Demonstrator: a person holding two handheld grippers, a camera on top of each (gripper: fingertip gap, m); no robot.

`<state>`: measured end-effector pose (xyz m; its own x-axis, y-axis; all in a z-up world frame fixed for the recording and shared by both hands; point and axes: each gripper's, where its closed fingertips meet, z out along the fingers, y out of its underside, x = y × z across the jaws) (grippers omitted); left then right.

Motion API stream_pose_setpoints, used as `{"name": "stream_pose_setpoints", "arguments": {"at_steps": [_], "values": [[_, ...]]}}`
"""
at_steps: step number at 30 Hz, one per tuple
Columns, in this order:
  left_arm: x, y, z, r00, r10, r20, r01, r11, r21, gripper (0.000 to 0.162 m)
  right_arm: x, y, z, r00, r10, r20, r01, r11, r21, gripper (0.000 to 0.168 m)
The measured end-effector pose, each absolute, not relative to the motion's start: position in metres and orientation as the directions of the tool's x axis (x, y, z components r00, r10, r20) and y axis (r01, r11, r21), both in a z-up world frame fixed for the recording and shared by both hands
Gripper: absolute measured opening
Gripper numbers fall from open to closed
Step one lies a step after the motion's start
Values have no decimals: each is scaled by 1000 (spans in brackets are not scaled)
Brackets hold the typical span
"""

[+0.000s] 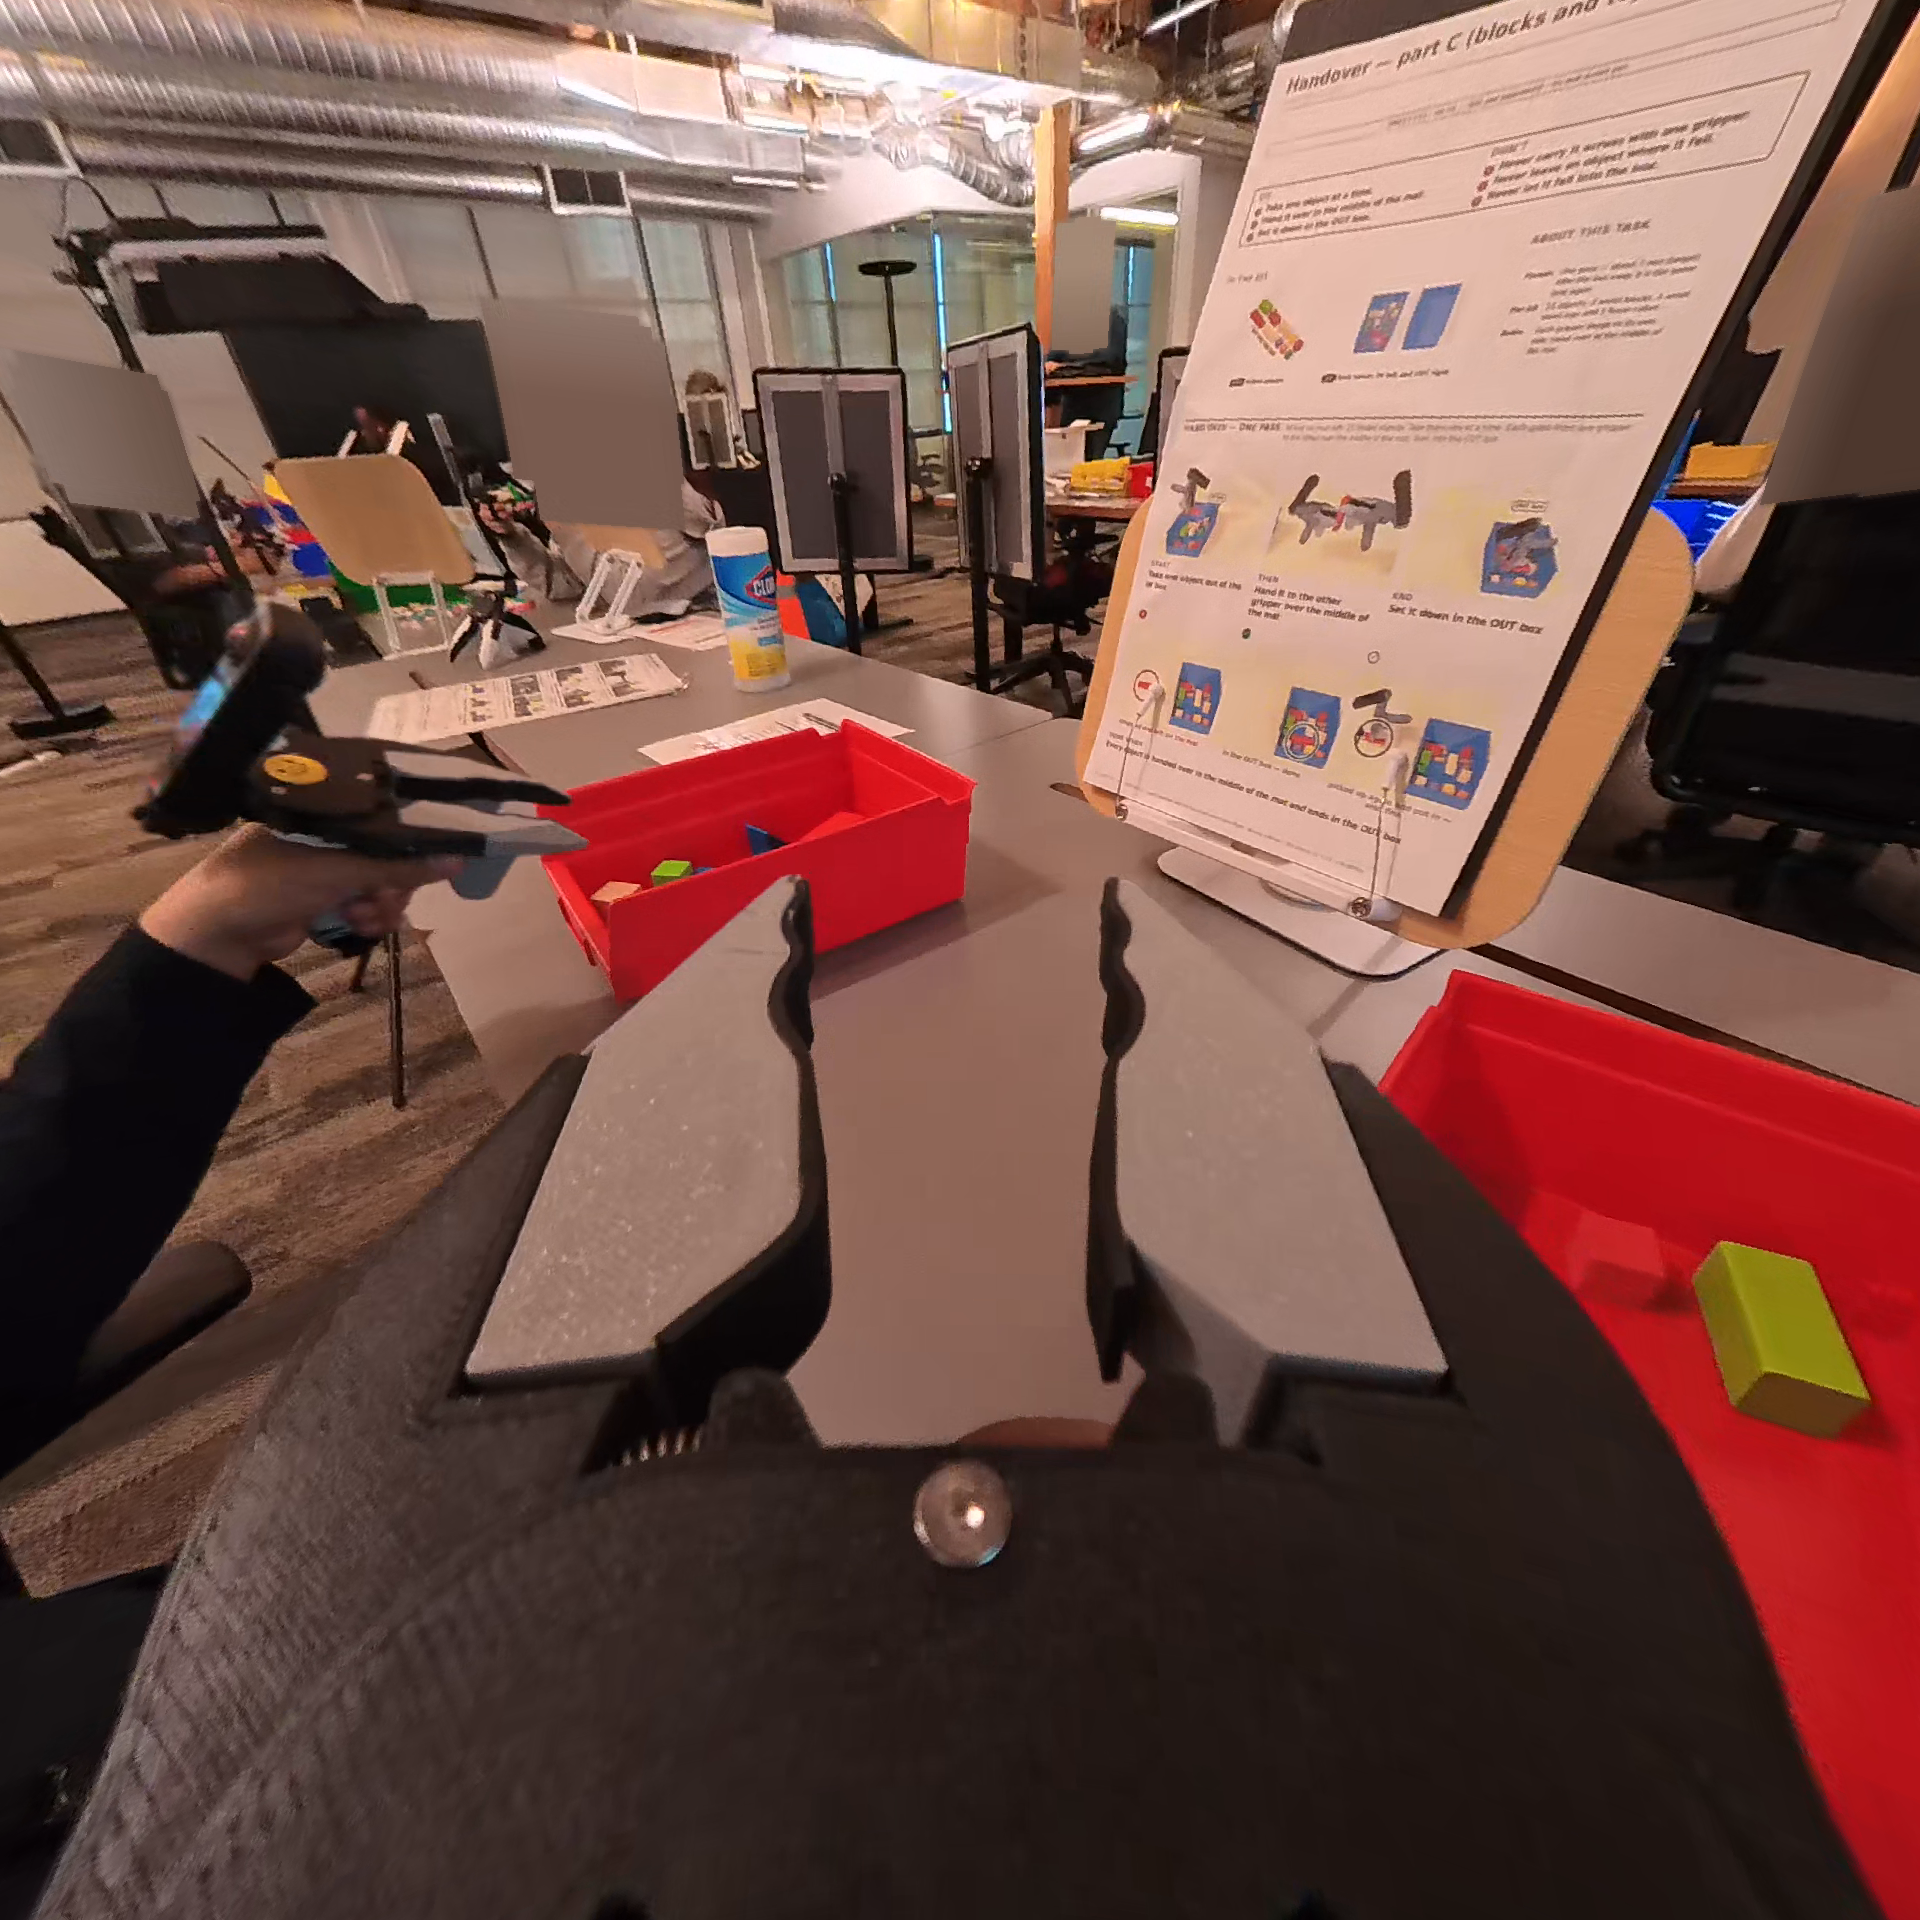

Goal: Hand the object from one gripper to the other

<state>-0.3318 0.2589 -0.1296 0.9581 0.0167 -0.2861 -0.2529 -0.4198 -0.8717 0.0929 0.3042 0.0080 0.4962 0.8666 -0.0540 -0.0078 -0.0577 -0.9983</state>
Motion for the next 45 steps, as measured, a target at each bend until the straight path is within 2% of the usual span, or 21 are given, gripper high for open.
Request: {"name": "stream_pose_setpoints", "arguments": {"at_steps": [4, 10, 13, 16, 21, 24, 26, 30, 31, 35, 38, 40, 43, 45], "values": [[-344, 275, -151, 961, 50, -272, -222, -446, -867, 34, 91, 306, 6, 494, 868, -51, -3, -56, -998, 53], [-351, 292, -176, 982, -51, -184, -179, -579, -795, 43, 88, 309, -2, 486, 872, -56, 19, -75, -997, 53], [-353, 297, -187, 962, -187, -200, -274, -705, -655, 47, 87, 311, 0, 479, 875, -71, 3, -82, -997, 53], [-361, 297, -190, 896, -356, -264, -442, -749, -493, 49, 84, 309, -2, 466, 882, -72, 10, -87, -996, 54], [-372, 292, -198, 734, -610, -300, -677, -691, -252, 53, 81, 306, -5, 456, 887, -74, 19, -92, -996, 53], [-369, 286, -215, 666, -705, -243, -745, -647, -163, 54, 80, 305, -5, 455, 888, -67, 24, -88, -996, 53], [-374, 289, -224, 634, -725, -270, -768, -631, -109, 55, 81, 304, -4, 454, 888, -65, 20, -84, -996, 53], [-378, 292, -247, 635, -730, -254, -763, -644, -59, 53, 82, 307, -5, 452, 888, -77, 13, -93, -996, 53], [-379, 294, -251, 649, -721, -244, -752, -657, -58, 34, 82, 307, -6, 452, 889, -80, 15, -97, -995, 53], [-364, 304, -249, 639, -732, -237, -768, -624, -143, 32, 81, 308, -8, 449, 890, -74, 26, -96, -995, 53], [-362, 310, -234, 592, -729, -344, -802, -573, -166, 31, 80, 307, -9, 437, 896, -80, 25, -101, -995, 53], [-356, 317, -210, 573, -682, -455, -815, -532, -230, 31, 75, 306, -13, 414, 906, -94, 29, -117, -993, 52], [-340, 329, -149, 549, -474, -688, -829, -413, -377, 31, 62, 299, -20, 354, 927, -125, 51, -152, -987, 53], [-313, 324, -99, 536, -273, -799, -841, -253, -478, 31, 52, 292, -24, 308, 941, -140, 64, -167, -984, 53]]}}
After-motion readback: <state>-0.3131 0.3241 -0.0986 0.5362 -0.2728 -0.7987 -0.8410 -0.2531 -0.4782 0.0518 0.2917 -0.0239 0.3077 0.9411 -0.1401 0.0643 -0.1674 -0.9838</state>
